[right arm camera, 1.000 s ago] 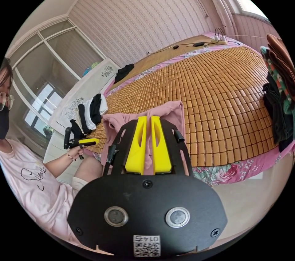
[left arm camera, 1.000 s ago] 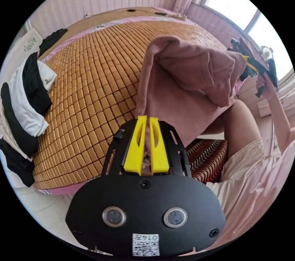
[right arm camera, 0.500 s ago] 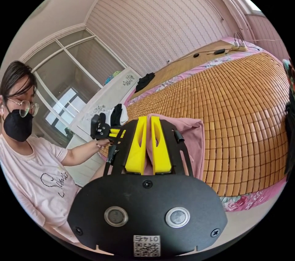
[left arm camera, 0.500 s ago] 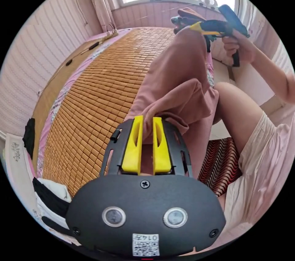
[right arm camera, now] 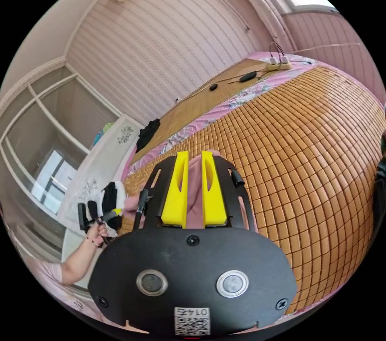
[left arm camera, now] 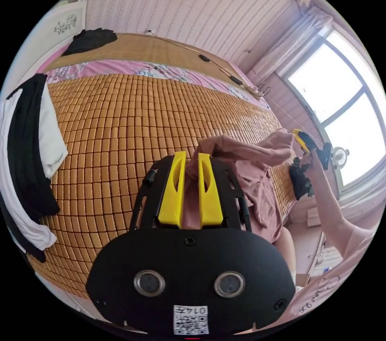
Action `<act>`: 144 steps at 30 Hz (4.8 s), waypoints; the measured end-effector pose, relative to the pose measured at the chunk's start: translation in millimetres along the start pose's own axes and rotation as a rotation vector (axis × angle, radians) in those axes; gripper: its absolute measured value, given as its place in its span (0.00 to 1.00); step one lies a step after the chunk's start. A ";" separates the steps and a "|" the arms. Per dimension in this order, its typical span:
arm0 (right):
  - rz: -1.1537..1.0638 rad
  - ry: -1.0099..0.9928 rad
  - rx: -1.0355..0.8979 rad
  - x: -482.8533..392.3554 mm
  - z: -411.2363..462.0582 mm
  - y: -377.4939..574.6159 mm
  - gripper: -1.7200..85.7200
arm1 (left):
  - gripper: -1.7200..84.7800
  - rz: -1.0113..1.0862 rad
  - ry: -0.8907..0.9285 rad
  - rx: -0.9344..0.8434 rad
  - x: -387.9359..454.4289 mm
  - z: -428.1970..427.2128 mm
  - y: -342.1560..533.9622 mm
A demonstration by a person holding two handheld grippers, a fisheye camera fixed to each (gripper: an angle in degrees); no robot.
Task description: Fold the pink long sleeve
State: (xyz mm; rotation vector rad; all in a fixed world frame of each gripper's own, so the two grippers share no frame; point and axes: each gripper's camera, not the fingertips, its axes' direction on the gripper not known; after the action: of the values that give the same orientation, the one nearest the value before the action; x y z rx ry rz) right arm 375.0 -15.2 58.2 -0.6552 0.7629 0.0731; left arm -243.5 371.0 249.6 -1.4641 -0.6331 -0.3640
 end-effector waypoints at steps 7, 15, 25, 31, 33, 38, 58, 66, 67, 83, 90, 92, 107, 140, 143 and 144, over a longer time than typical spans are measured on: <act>-0.319 0.080 -0.487 -39.8 64.5 116.7 0.15 | 0.10 0.306 0.029 -0.112 49.5 17.4 24.0; -0.280 0.253 -0.457 -40.7 20.0 198.4 0.15 | 0.17 0.875 0.072 -0.359 209.5 122.5 128.5; -0.284 0.206 -0.331 -44.3 28.5 166.2 0.13 | 0.01 0.597 0.178 -0.205 159.9 85.3 101.7; -0.556 0.082 -0.483 -134.0 152.1 178.9 0.16 | 0.01 0.173 -0.050 0.191 21.5 -48.3 79.0; -0.615 0.094 -0.548 -152.9 193.3 192.3 0.16 | 0.01 0.049 -0.216 0.217 -30.3 -78.2 86.4; -0.613 0.068 -0.604 -147.9 219.1 186.4 0.06 | 0.02 -0.152 -0.384 0.184 -112.2 -99.7 112.7; -0.426 0.585 -0.193 -16.0 121.4 110.4 0.07 | 0.08 0.141 -0.379 0.211 -81.7 -117.6 112.4; -0.558 0.586 -0.340 -53.4 331.7 75.9 0.02 | 0.09 0.261 -0.179 -0.056 -54.3 79.1 -24.3; -0.557 0.617 -0.373 -49.2 350.4 72.1 0.01 | 0.09 0.264 -0.196 -0.065 -53.5 89.1 -30.3; -0.526 0.290 -0.299 -53.8 299.2 73.1 0.03 | 0.04 0.299 -0.252 -0.107 -55.2 120.0 -60.2; -0.419 0.376 -0.511 -29.7 147.1 256.0 0.04 | 0.08 0.446 -0.123 -0.233 -8.7 39.3 103.6; -0.375 0.321 -0.544 -27.8 135.5 292.9 0.02 | 0.08 0.353 -0.038 -0.291 -7.4 34.1 147.0; -0.245 0.525 -0.688 2.9 145.7 332.6 0.09 | 0.12 0.213 -0.198 -0.337 -5.8 26.6 227.6; -0.700 0.447 -0.686 -50.4 252.0 350.0 0.04 | 0.09 0.113 -0.269 -0.128 -84.5 -80.2 290.1; -0.774 0.214 -0.645 -101.3 296.6 342.4 0.08 | 0.09 0.008 -0.362 -0.061 -121.3 -99.6 289.4; -0.843 0.147 -0.646 -126.3 319.7 343.1 0.10 | 0.10 -0.028 -0.370 -0.029 -134.6 -105.7 290.3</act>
State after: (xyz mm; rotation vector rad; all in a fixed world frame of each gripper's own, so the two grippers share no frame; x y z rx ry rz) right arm 380.6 464.6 133.3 -1.5673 0.5436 -0.5257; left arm -159.7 274.5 -62.3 -1.5660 -0.9474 -0.1227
